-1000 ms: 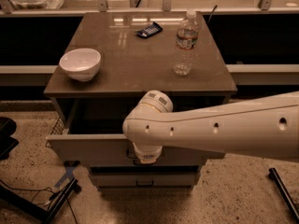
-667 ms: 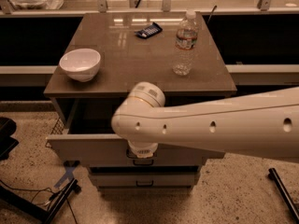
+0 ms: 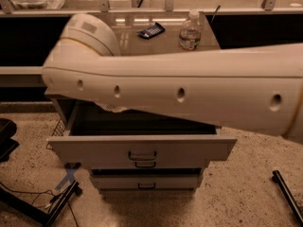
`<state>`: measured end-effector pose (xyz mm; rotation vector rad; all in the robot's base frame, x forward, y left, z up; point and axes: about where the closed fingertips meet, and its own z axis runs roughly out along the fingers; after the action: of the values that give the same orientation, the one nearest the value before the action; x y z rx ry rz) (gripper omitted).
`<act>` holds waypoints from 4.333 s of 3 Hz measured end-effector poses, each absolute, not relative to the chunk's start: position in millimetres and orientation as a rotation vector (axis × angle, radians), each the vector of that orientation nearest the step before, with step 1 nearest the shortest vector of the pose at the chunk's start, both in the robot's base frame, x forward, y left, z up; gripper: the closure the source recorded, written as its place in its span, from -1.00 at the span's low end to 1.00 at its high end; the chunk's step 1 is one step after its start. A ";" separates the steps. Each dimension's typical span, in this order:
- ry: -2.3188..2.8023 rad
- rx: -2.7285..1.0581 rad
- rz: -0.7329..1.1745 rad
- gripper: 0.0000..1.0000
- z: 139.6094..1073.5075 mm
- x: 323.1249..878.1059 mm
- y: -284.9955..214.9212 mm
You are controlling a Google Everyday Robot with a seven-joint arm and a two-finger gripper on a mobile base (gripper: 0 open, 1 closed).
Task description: Open top drawer
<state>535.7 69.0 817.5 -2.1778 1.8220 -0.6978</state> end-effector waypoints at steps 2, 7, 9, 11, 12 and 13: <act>1.801 -2.214 -0.755 1.00 831.5 540.9 66.8; 2.205 -1.959 -0.362 1.00 687.3 537.2 -48.2; 2.287 -1.997 -0.314 1.00 684.2 509.7 -58.9; 2.447 -1.952 -0.183 1.00 671.2 464.4 -85.9; 2.447 -1.952 -0.183 1.00 671.2 464.4 -85.9; 2.435 -1.966 -0.174 1.00 664.4 481.1 -81.7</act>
Offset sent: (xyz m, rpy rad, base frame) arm 0.0057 -0.0017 0.0157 -0.0522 -0.0096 0.0178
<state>481.1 -81.7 664.4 -1.9659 2.4352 -0.1744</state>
